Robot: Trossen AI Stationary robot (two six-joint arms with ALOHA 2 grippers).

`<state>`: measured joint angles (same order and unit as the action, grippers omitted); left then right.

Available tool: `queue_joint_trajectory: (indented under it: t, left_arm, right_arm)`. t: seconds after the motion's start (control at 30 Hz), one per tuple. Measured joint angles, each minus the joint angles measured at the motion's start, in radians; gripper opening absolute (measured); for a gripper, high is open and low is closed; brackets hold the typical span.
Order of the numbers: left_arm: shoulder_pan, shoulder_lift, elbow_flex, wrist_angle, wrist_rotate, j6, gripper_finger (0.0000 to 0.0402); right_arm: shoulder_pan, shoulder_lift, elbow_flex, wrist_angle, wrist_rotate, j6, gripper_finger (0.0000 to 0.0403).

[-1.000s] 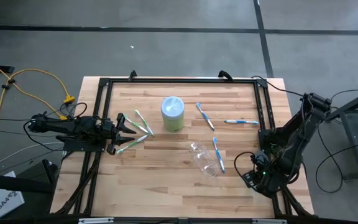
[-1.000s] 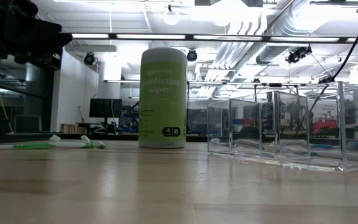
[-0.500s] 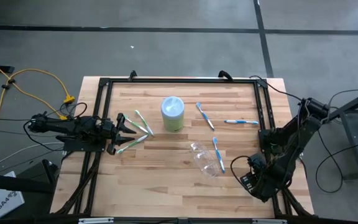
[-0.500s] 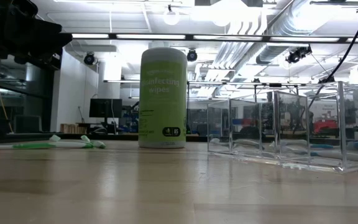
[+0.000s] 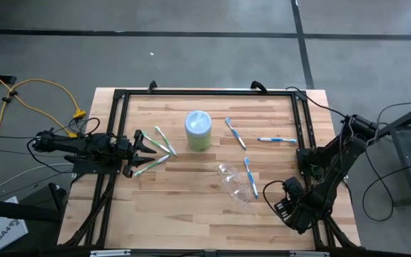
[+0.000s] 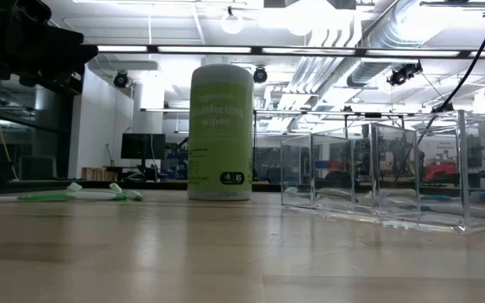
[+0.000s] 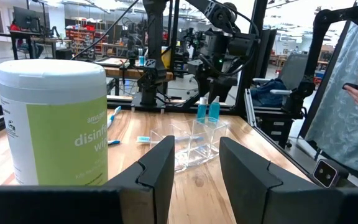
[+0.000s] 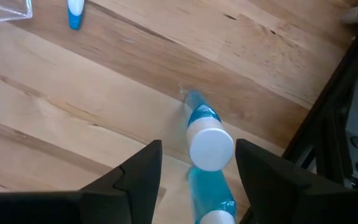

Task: Pick & Place toothbrushing station
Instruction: Put the top mouthwash into the transparent organizer

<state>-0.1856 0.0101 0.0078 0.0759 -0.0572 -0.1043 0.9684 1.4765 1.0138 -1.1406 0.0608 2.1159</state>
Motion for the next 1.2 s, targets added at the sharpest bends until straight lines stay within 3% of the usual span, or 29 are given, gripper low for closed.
queue_joint_trajectory:
  t: [1.2]
  left_arm:
    - [0.000, 0.000, 0.000, 0.000, 0.000, 0.000, 0.0124]
  right_arm:
    - [-0.002, 0.114, 0.000, 0.030, -0.036, -0.005, 0.0197]
